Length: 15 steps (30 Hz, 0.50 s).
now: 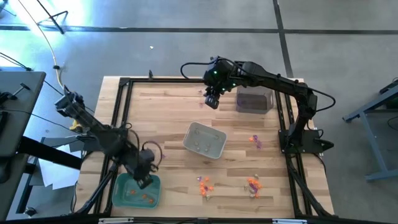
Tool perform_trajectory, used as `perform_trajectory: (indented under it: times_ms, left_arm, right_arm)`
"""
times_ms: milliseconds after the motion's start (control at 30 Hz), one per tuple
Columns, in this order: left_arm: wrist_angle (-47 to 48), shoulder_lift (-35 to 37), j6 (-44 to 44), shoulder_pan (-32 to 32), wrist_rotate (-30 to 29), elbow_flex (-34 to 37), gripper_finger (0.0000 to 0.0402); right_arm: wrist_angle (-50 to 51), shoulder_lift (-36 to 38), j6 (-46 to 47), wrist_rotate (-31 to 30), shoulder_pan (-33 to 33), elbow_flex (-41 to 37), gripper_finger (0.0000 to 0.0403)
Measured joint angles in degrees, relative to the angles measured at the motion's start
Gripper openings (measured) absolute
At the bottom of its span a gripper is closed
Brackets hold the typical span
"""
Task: Sort Halloween decoration
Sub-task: Put the orange spider toy into the green bin
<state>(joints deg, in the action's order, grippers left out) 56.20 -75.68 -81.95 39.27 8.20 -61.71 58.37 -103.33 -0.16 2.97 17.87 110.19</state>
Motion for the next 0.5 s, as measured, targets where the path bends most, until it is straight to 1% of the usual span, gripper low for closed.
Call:
perform_trajectory:
  times_ms: [233, 367, 500]
  left_arm:
    - [-2.56, -7.81, -10.10, 6.78, 0.00, 0.00, 0.0000]
    - [-2.49, -12.34, -11.00, 8.24, -1.95, 0.00, 0.0000]
    - [-2.46, -16.56, -11.05, 8.42, -5.33, 0.00, 0.0000]
  right_arm:
    - [0.76, 0.00, 0.15, -0.01, 0.00, 0.00, 0.0129]
    - [0.76, 0.00, 0.27, 0.01, -0.01, 0.00, 0.0129]
    - [0.93, 0.00, 1.53, 0.01, -0.04, 0.00, 0.0129]
